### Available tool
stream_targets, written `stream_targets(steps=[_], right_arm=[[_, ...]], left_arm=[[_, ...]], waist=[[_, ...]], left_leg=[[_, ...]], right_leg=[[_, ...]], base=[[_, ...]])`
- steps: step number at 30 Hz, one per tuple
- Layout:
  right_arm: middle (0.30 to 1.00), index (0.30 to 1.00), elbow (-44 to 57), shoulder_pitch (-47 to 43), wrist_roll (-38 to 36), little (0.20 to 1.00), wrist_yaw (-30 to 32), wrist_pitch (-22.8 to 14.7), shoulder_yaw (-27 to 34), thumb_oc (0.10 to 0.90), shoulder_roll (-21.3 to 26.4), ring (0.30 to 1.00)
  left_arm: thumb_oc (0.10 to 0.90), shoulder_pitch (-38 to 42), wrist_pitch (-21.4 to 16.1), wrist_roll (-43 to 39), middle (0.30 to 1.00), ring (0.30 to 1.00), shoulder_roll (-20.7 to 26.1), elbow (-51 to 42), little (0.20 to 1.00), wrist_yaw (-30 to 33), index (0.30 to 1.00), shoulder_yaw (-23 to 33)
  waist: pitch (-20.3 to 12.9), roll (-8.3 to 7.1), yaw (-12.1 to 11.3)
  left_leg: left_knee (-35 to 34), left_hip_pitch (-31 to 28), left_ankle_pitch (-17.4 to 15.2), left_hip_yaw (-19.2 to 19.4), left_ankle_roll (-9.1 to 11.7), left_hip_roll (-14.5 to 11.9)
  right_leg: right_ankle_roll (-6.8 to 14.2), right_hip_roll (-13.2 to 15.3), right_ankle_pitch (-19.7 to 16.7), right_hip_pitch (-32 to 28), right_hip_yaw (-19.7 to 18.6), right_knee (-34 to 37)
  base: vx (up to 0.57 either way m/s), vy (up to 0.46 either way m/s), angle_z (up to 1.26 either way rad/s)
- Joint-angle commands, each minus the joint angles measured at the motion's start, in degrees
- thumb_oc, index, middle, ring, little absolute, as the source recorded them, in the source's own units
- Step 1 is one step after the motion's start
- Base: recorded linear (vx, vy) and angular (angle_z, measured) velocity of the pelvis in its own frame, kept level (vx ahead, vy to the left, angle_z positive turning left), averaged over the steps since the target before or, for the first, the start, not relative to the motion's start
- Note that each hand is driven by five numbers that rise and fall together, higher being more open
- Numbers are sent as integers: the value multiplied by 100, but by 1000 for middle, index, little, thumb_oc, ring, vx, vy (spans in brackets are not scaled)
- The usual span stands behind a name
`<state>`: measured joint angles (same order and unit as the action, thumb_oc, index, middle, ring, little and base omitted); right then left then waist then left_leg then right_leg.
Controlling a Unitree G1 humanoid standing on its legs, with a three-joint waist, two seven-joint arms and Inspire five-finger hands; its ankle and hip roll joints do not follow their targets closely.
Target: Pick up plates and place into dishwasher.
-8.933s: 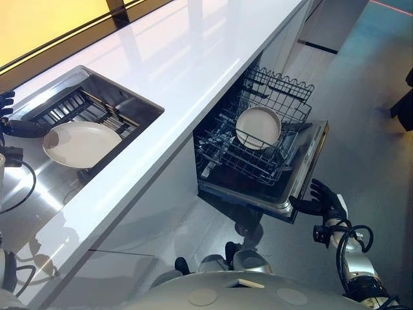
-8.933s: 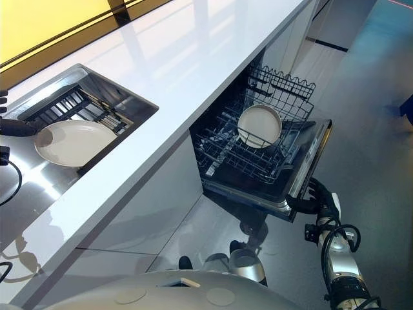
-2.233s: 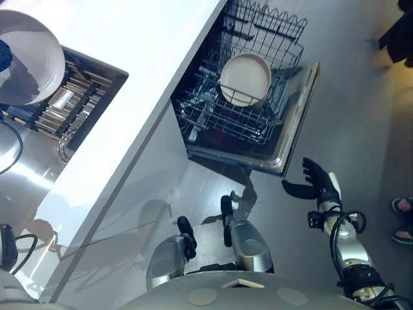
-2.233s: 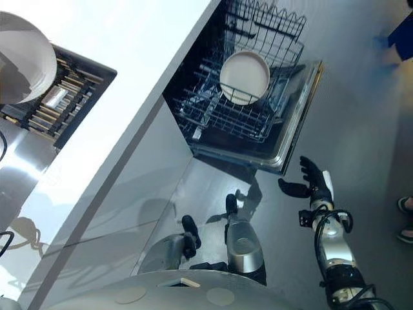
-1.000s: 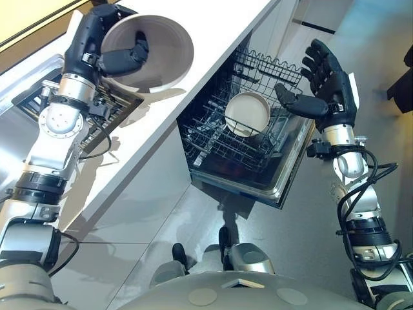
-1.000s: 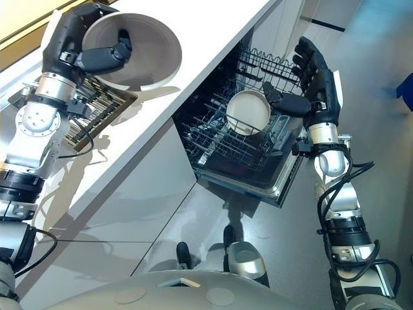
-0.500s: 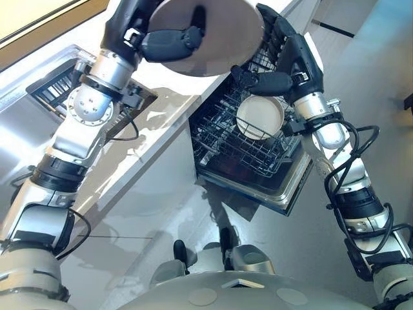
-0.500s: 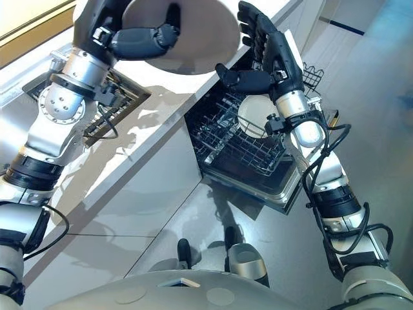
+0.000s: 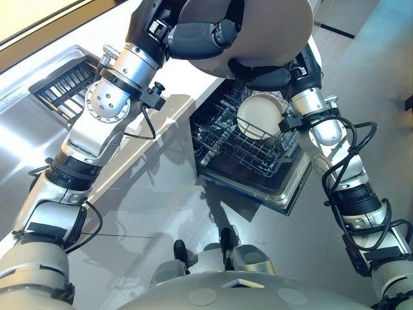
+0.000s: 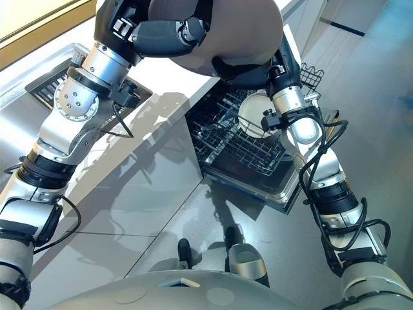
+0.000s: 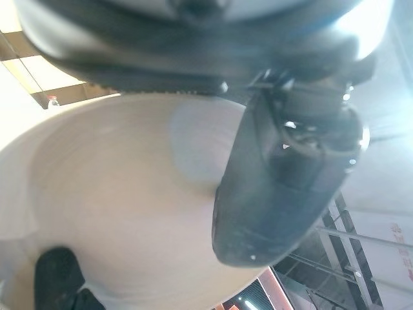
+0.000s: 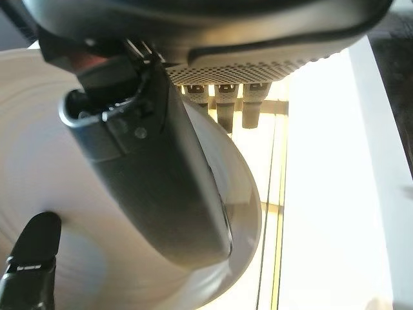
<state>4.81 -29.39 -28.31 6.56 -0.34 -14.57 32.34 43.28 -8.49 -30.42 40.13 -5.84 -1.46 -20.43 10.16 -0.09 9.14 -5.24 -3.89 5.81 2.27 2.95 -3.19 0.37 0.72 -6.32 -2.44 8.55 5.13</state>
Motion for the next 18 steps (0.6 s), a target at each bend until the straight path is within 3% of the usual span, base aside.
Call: stream_targets(steps=[1, 10, 12, 13, 14, 15, 18], right_arm=[[300, 300, 600, -695, -416, 200, 75, -579, 57, 100, -291, 300], [300, 300, 732, -540, -1316, 200, 32, -571, 132, 100, -553, 300], [300, 300, 726, -507, -1415, 200, 35, -587, 162, 100, -573, 300], [300, 300, 713, -479, -1469, 200, 41, -609, 202, 100, -583, 300], [300, 300, 719, -450, -1532, 200, 55, -629, 222, 100, -593, 300], [300, 300, 708, -424, -1590, 200, 65, -654, 247, 100, -616, 300], [300, 300, 634, -335, -1550, 200, 171, -786, 394, 100, -681, 300]], left_arm=[[100, 290, -319, -656, 300, 300, -157, -336, 200, -102, 300, -85], [100, -77, -127, -455, 300, 300, -177, -72, 200, 13, 300, 70], [100, -170, 64, -374, 300, 300, -144, 20, 200, 27, 300, 119], [147, -241, 164, -379, 340, 340, -118, 119, 247, 32, 340, 176], [597, -306, 297, -389, 726, 726, -111, 199, 697, 97, 726, 221], [800, -378, 402, -368, 900, 900, -99, 265, 900, 116, 900, 273], [800, -625, 670, -427, 900, 900, -119, 647, 900, 84, 900, 493]], waist=[[-1014, -23, -107], [-1014, -32, -137], [-1014, -32, -153], [-1009, -32, -162], [-1005, -33, -166], [-1005, -32, -174], [-1002, -26, -200]], left_leg=[[106, -7, -377, 425, 19, 18], [108, -26, -389, 484, 7, 23], [108, -26, -389, 490, 7, 25], [111, -22, -385, 492, 8, 26], [117, -18, -380, 503, 5, 24], [121, -19, -382, 502, 8, 24], [138, -18, -385, 520, 5, 17]], right_leg=[[582, -45, 875, -101, -6, -665], [602, -16, 819, -122, 56, -583], [607, -11, 808, -118, 71, -572], [608, -8, 795, -118, 79, -559], [606, -3, 785, -118, 84, -550], [608, 0, 785, -117, 82, -547], [606, 7, 776, -128, 93, -533]], base=[[5, 4, 5], [0, 0, 0], [2, -10, -2], [6, -22, -7], [7, -21, -6], [13, -22, -4], [0, 0, 0]])
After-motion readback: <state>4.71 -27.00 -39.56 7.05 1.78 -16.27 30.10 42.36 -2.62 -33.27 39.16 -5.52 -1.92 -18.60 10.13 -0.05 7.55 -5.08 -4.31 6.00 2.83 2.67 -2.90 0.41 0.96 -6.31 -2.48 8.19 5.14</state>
